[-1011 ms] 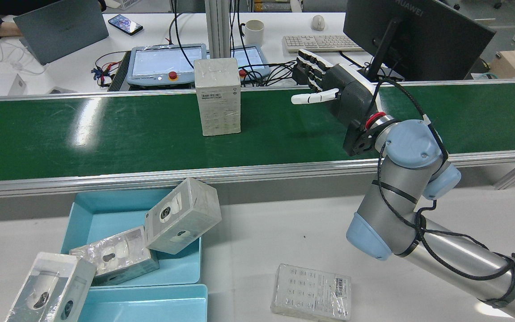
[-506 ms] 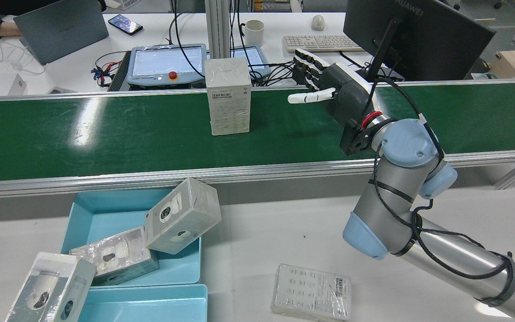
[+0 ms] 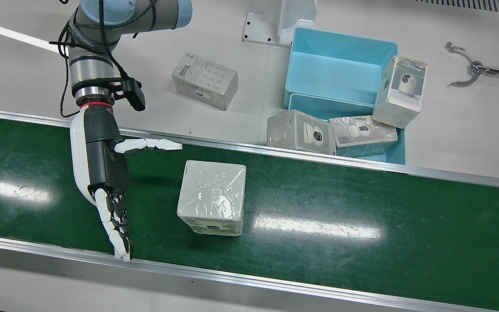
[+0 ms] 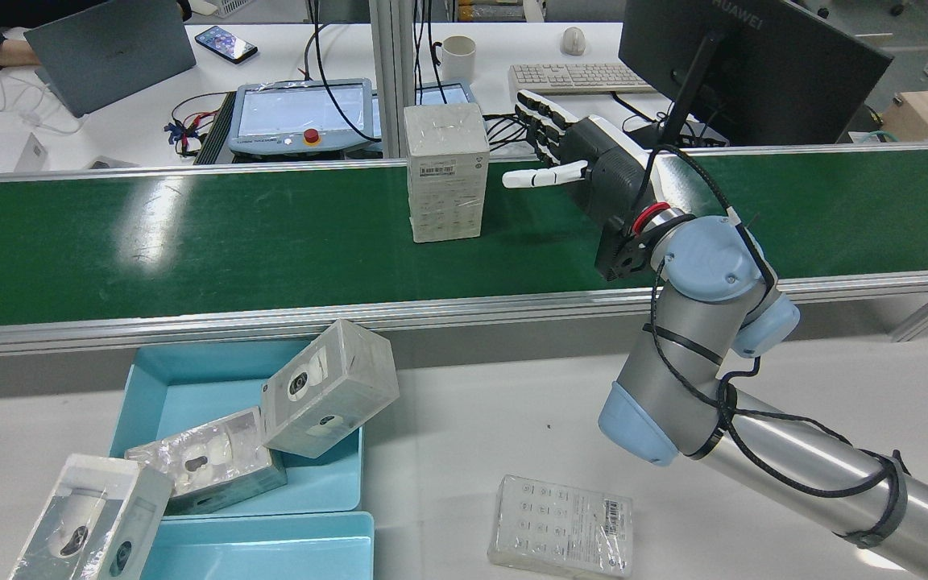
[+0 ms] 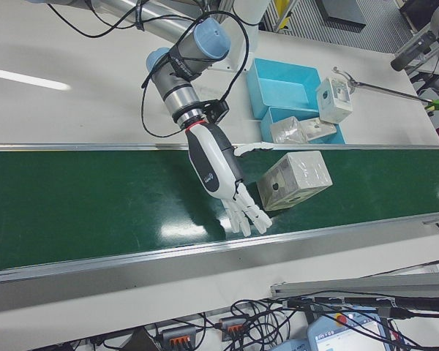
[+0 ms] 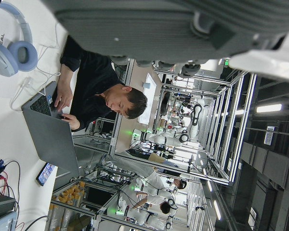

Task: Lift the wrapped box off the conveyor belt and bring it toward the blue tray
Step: 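Lower the right hand toward the belt beside the approaching wrapped white box, then close the right hand fingers around the plastic-wrapped white box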

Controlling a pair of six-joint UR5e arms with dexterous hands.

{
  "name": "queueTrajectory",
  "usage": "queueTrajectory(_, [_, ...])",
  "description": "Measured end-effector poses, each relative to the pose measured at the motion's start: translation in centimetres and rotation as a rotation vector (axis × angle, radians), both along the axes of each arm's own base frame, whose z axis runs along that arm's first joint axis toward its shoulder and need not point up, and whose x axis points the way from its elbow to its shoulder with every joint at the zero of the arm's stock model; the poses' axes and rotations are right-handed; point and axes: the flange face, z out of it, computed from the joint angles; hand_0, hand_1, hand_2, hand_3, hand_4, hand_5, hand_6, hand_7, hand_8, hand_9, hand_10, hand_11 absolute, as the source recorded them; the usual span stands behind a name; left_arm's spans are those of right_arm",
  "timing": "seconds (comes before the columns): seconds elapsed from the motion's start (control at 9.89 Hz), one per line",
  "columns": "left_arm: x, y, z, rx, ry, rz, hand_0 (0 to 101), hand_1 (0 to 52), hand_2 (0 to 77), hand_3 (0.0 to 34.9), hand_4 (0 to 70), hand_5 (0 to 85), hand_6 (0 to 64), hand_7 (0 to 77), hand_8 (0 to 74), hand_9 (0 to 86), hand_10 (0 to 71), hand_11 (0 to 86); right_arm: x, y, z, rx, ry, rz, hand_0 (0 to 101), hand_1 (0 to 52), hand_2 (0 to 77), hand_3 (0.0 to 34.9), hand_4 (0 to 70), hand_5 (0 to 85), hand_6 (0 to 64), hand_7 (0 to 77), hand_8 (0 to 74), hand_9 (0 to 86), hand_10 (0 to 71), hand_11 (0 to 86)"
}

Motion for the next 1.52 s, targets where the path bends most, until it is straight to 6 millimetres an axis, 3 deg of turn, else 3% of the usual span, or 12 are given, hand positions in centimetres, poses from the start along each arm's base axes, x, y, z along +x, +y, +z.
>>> queueTrajectory(0.91, [0.0, 0.0, 0.0, 0.000, 0.000, 0.000, 0, 0.0, 1.1, 0.0, 0.0, 1.1, 0.0, 0.0, 0.0, 0.0, 0.0, 0.0, -1.6, 0.0, -0.5, 0.010, -0.006, -0.011, 47, 15.3, 13.6, 9.0, 1.1, 9.3, 0.0, 0.0, 1.1, 1.1, 0.0, 1.6])
queueTrajectory(1.11, [0.0, 0.0, 0.0, 0.000, 0.000, 0.000, 0, 0.0, 0.5, 0.0, 0.0, 1.1, 0.0, 0.5, 0.0, 0.0, 0.0, 0.0, -1.8, 0.1, -0.6, 0.008, -0.008, 0.007, 47, 15.3, 13.6, 6.9, 3.3, 12.0, 0.0, 0.0, 1.1, 1.1, 1.6, 2.2])
queueTrajectory(1.21, [0.0, 0.0, 0.0, 0.000, 0.000, 0.000, 0, 0.0, 0.5, 0.0, 0.0, 1.1, 0.0, 0.0, 0.0, 0.0, 0.0, 0.0, -1.8, 0.1, -0.5, 0.007, -0.009, 0.014, 47, 14.2, 14.7, 7.8, 4.4, 14.7, 0.0, 5.5, 1.1, 1.1, 1.6, 4.4])
queueTrajectory(1.31, [0.0, 0.0, 0.0, 0.000, 0.000, 0.000, 0, 0.0, 1.1, 0.0, 0.0, 1.1, 0.0, 0.0, 0.0, 0.0, 0.0, 0.0, -1.9, 0.2, -0.5, 0.006, -0.010, 0.017, 47, 14.2, 14.7, 7.8, 4.4, 14.7, 0.0, 5.5, 1.1, 1.1, 1.6, 4.4])
queueTrajectory(1.42, [0.0, 0.0, 0.0, 0.000, 0.000, 0.000, 0, 0.0, 1.1, 0.0, 0.0, 1.1, 0.0, 0.0, 0.0, 0.0, 0.0, 0.0, -1.9, 0.2, -0.5, 0.006, -0.010, 0.019, 46, 8.2, 22.4, 0.0, 12.5, 38.7, 17.5, 25.6, 21.3, 15.3, 14.7, 19.6])
queueTrajectory(1.52, [0.0, 0.0, 0.0, 0.000, 0.000, 0.000, 0, 0.0, 1.1, 0.0, 0.0, 1.1, 0.0, 0.0, 0.0, 0.0, 0.5, 0.0, -1.8, 0.2, -0.6, 0.007, -0.012, 0.020, 45, 2.2, 25.6, 0.0, 12.5, 38.7, 17.5, 25.6, 21.3, 15.3, 14.7, 19.6])
